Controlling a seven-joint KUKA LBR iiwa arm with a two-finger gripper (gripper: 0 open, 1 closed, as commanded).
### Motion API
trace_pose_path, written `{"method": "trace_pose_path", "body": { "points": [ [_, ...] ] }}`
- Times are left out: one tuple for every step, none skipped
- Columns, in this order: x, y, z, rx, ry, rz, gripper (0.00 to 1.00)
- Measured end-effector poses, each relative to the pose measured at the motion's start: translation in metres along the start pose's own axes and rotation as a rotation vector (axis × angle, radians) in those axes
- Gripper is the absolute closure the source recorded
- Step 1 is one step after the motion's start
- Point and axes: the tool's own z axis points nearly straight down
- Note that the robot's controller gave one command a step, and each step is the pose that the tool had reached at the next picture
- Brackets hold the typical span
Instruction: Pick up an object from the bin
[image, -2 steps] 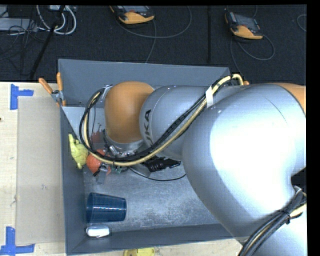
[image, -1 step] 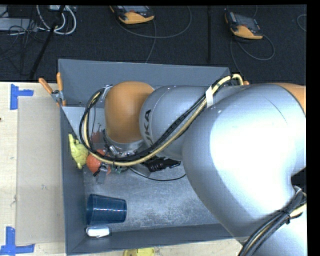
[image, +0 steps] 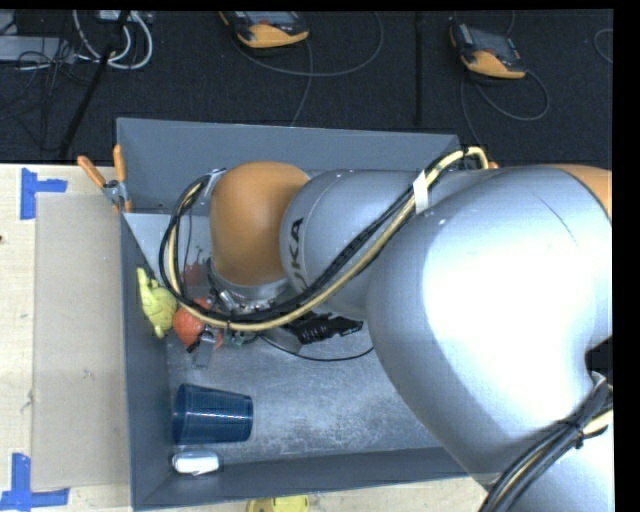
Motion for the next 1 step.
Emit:
{"method": "trace_pose_path", "body": {
  "points": [
    [-0.0002,0.0001,-0.0056,-0.001,0.000,0.000,1.00]
  ]
}}
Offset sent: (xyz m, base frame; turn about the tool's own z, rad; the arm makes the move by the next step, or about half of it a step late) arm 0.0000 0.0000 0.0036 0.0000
